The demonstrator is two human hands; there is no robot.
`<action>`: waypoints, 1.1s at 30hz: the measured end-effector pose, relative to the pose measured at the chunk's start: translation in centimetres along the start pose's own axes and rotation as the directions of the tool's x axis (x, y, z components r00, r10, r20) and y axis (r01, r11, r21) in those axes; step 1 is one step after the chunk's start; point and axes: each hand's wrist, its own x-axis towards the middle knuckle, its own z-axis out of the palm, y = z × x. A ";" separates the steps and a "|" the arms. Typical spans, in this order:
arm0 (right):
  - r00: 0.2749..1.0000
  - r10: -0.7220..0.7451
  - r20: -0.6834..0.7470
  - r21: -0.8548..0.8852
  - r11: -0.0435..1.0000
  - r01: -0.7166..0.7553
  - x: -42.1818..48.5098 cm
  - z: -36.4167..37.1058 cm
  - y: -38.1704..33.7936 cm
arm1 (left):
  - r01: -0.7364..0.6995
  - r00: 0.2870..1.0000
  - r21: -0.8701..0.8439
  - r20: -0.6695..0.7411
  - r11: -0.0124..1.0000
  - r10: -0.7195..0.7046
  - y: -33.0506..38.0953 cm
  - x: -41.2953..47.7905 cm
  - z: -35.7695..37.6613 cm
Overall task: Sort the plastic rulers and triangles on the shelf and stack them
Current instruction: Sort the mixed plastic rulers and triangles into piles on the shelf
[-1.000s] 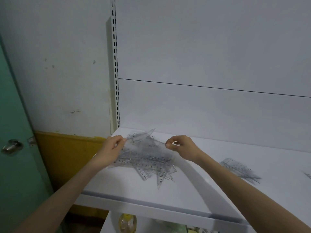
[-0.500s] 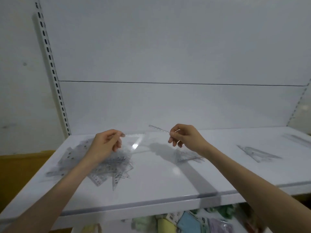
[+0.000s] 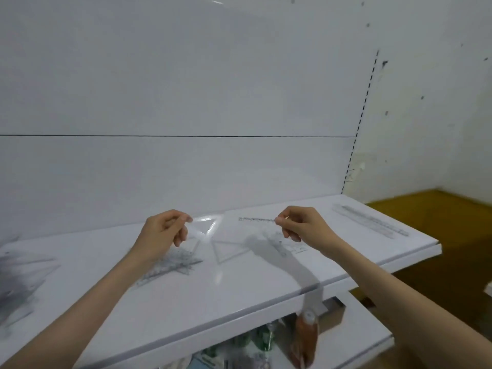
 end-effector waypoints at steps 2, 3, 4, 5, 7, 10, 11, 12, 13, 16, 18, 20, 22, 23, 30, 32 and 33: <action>0.999 0.016 -0.037 -0.003 1.000 -0.016 0.0 -3.4 2.0 | 0.017 1.000 -0.024 0.015 1.000 -0.017 0.2 0.9 3.5; 0.999 0.027 -0.045 -0.008 1.000 -0.027 0.0 -4.9 3.1 | 0.030 0.999 -0.029 0.016 0.999 -0.030 0.2 1.3 5.1; 0.998 0.043 -0.044 -0.017 0.999 -0.044 0.1 -6.4 4.1 | 0.046 0.999 -0.032 0.018 0.998 -0.045 0.1 1.6 6.5; 0.997 0.065 -0.033 -0.027 0.997 -0.066 0.1 -7.7 5.2 | 0.063 0.998 -0.035 0.018 0.997 -0.063 0.1 1.8 7.7; 0.993 0.120 0.002 -0.030 0.992 -0.120 0.5 -9.9 7.3 | 0.091 0.996 -0.042 0.006 0.995 -0.091 0.0 2.0 9.6; 0.981 0.191 0.034 -0.044 0.981 -0.189 1.7 -11.3 9.8 | 0.119 0.992 -0.053 -0.042 0.991 -0.122 0.0 1.6 11.0; 0.978 0.206 0.041 -0.042 0.978 -0.204 2.2 -11.2 10.4 | 0.128 0.989 -0.054 -0.065 0.990 -0.132 0.0 1.3 11.1; 0.976 0.211 0.050 -0.043 0.977 -0.209 2.7 -10.9 10.8 | 0.138 0.986 -0.049 -0.090 0.989 -0.142 0.1 1.0 11.1; 0.976 0.210 0.060 -0.067 0.976 -0.206 3.2 -10.5 11.1 | 0.148 0.982 -0.041 -0.114 0.988 -0.152 0.1 0.7 11.0; 0.989 0.138 0.057 -0.345 0.932 -0.110 4.5 -9.1 12.3 | 0.167 0.970 0.000 -0.181 0.986 -0.165 0.4 0.0 10.1; 0.994 0.106 0.025 -0.511 0.856 -0.079 4.9 -8.5 13.0 | 0.177 0.965 0.053 -0.208 0.983 -0.162 0.8 -0.3 9.5; 0.998 0.065 -0.008 -0.624 0.780 -0.056 4.9 -8.2 13.3 | 0.181 0.962 0.086 -0.225 0.980 -0.158 1.2 -0.5 9.5; 1.000 -0.017 -0.024 -0.704 0.710 -0.005 4.8 -8.1 13.2 | 0.187 0.959 0.083 -0.230 0.979 -0.164 1.6 -0.6 9.9; 0.998 -0.050 -0.027 -0.725 0.689 0.015 4.9 -8.2 13.0 | 0.191 0.959 0.076 -0.228 0.979 -0.170 1.7 -0.7 10.1; 0.964 -0.264 0.042 -0.463 0.850 0.252 5.5 -7.2 10.7 | 0.199 0.970 0.109 -0.164 0.974 -0.179 3.0 -1.2 11.7; 0.940 -0.327 0.100 -0.273 0.899 0.343 5.4 -5.8 8.0 | 0.188 0.976 0.124 -0.132 0.974 -0.172 3.6 -1.4 11.8; 0.926 -0.343 0.159 -0.213 0.904 0.371 5.3 -5.0 6.6 | 0.183 0.979 0.129 -0.118 0.975 -0.169 3.9 -1.6 11.7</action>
